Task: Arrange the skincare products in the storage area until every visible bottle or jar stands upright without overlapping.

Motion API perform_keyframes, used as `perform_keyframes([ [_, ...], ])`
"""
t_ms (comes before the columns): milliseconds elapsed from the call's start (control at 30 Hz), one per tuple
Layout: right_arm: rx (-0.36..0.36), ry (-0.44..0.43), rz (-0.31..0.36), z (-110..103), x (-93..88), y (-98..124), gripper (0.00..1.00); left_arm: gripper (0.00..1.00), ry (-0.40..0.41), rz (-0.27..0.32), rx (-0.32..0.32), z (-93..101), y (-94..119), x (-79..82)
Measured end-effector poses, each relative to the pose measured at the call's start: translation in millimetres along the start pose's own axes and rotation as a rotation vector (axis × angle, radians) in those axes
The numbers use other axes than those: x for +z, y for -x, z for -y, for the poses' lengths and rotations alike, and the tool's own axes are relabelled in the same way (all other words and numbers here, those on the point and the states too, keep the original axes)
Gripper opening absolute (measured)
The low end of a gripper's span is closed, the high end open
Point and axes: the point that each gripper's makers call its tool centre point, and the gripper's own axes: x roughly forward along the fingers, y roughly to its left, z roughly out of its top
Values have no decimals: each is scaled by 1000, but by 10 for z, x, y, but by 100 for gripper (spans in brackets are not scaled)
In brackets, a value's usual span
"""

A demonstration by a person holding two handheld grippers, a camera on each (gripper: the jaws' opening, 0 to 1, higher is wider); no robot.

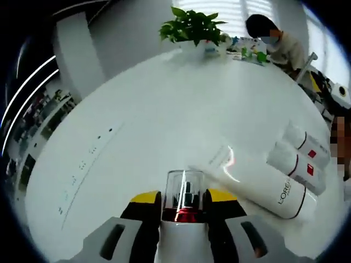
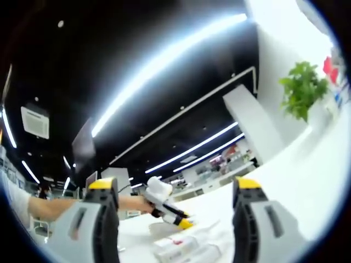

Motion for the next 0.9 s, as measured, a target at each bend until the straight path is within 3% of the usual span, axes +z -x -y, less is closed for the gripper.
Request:
perform_keyframes([
  [233,6,-10,21,2,41,8,87,32,65,14,-8,-50,-47,16],
  [300,9,-13,19,-5,32,4,87,31,9,47,-3,-55,-58,56],
  [367,15,-18,13,-7,15,-3,87,31,27,39,-2,-35,-58,42],
  [800,15,-16,12,-7,18,-4,87,30,-130,63,-17,138,-5,51],
  [900,13,-18,14,-8,20,-2,87,30,-151,102,-7,124,51,83],
])
